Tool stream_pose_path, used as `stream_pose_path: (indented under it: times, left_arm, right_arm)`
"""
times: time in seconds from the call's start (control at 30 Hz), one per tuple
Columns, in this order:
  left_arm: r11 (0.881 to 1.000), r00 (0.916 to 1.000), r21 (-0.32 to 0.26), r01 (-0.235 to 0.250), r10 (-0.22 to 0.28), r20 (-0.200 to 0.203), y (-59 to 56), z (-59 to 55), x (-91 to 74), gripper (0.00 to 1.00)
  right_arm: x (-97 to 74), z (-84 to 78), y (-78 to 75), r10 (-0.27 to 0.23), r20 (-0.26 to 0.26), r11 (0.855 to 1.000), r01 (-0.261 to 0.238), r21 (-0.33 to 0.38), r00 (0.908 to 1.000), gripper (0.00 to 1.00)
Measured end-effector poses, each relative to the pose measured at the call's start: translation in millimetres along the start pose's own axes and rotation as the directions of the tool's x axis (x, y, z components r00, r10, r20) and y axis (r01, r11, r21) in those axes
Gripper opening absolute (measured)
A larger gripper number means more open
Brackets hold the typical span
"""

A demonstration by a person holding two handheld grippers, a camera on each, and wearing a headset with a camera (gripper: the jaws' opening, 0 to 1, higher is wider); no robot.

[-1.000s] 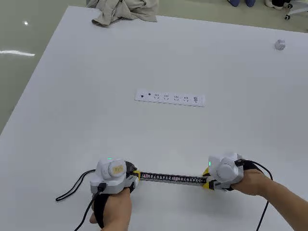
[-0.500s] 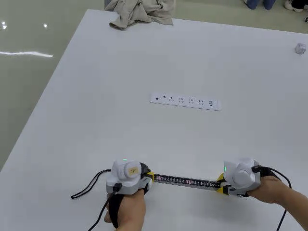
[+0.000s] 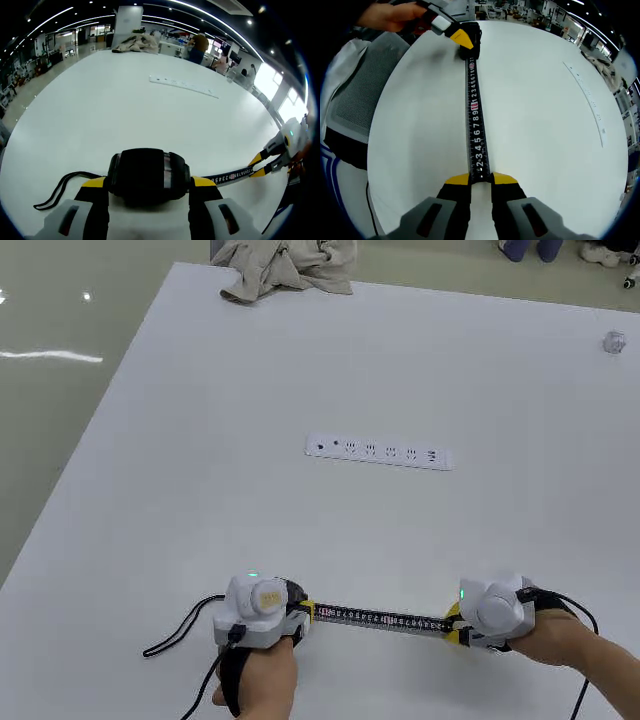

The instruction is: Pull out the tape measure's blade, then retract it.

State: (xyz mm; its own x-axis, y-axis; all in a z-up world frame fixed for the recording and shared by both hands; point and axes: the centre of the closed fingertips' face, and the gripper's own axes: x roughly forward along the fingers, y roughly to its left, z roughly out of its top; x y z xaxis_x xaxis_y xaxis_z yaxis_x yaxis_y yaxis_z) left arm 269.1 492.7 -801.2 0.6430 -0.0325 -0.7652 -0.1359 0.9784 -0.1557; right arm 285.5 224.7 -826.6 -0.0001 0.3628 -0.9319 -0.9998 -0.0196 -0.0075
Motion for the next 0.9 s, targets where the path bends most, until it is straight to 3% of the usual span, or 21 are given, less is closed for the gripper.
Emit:
stream_pose_path:
  times: [0.4, 0.9]
  left_arm:
    - [1.000, 0.9997, 0.016, 0.009, -0.010, 0.022, -0.1, 0.2, -0.9, 0.60]
    - [1.000, 0.9998, 0.020, 0.016, -0.016, 0.010, 0.0, -0.4, 0.1, 0.60]
  right_arm:
    - [2.8, 9.6, 4.7, -0.011, 0.025, 0.999, 0.012, -0.035, 0.9996, 0.14]
    - [9.1, 26.2, 6.5, -0.012, 0.046, 0.998, 0.014, -0.064, 0.9989, 0.14]
